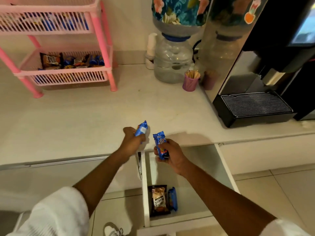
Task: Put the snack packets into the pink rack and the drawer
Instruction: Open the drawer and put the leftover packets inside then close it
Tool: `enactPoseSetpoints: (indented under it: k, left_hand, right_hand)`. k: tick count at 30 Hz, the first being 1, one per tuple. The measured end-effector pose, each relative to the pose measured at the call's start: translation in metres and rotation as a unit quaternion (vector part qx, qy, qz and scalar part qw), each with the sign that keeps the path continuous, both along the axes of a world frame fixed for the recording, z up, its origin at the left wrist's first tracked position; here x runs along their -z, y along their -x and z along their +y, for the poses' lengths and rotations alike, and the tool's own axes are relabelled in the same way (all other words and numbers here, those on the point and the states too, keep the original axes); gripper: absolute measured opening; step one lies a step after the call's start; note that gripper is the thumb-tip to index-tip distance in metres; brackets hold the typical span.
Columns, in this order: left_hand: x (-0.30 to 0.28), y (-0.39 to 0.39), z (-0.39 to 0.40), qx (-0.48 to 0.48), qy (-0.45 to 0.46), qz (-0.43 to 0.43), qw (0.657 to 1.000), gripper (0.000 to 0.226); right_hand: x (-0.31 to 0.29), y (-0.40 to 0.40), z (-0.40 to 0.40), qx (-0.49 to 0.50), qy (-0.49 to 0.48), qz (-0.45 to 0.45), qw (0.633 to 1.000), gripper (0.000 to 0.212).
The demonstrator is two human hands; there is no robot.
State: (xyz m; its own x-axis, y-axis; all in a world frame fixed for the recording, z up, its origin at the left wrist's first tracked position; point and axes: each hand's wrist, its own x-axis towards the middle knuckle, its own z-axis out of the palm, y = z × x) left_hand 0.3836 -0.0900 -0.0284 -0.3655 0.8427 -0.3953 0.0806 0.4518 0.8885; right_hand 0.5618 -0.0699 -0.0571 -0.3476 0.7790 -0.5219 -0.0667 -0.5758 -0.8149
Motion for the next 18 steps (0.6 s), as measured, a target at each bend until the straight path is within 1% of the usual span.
enactPoseSetpoints:
  k: [2, 4, 6, 8, 10, 12, 16, 18]
  left_hand:
    - [0.005, -0.041, -0.008, 0.005, -0.033, -0.067, 0.997, 0.051]
    - [0.015, -0.075, -0.018, -0.001, -0.059, -0.114, 0.992, 0.054]
    - [0.026, -0.103, -0.024, -0.023, -0.045, -0.136, 0.989, 0.05]
    - [0.039, -0.119, -0.029, -0.038, -0.007, -0.163, 0.986, 0.044]
    - [0.06, -0.129, -0.033, 0.015, 0.049, -0.153, 0.987, 0.04]
    - [0.077, -0.139, -0.038, 0.077, 0.092, -0.125, 0.985, 0.045]
    - [0.106, -0.151, -0.043, 0.13, 0.123, -0.072, 0.981, 0.056]
    - [0.12, -0.155, -0.044, 0.163, 0.143, -0.023, 0.976, 0.059]
  right_hand:
    - [0.007, -0.026, 0.001, 0.001, -0.007, -0.016, 1.0, 0.022]
    - [0.017, -0.051, -0.001, 0.008, -0.006, -0.04, 0.999, 0.02]
    - [0.029, -0.075, -0.002, 0.015, 0.004, -0.07, 0.997, 0.017]
    - [0.041, -0.095, -0.003, 0.013, 0.021, -0.108, 0.994, 0.014]
    - [0.053, -0.11, -0.004, 0.005, 0.045, -0.148, 0.988, 0.011]
    - [0.066, -0.122, -0.006, -0.002, 0.068, -0.198, 0.978, 0.009]
    - [0.097, -0.141, -0.007, -0.048, 0.095, -0.285, 0.952, 0.019]
    - [0.112, -0.148, -0.008, -0.075, 0.111, -0.315, 0.94, 0.021]
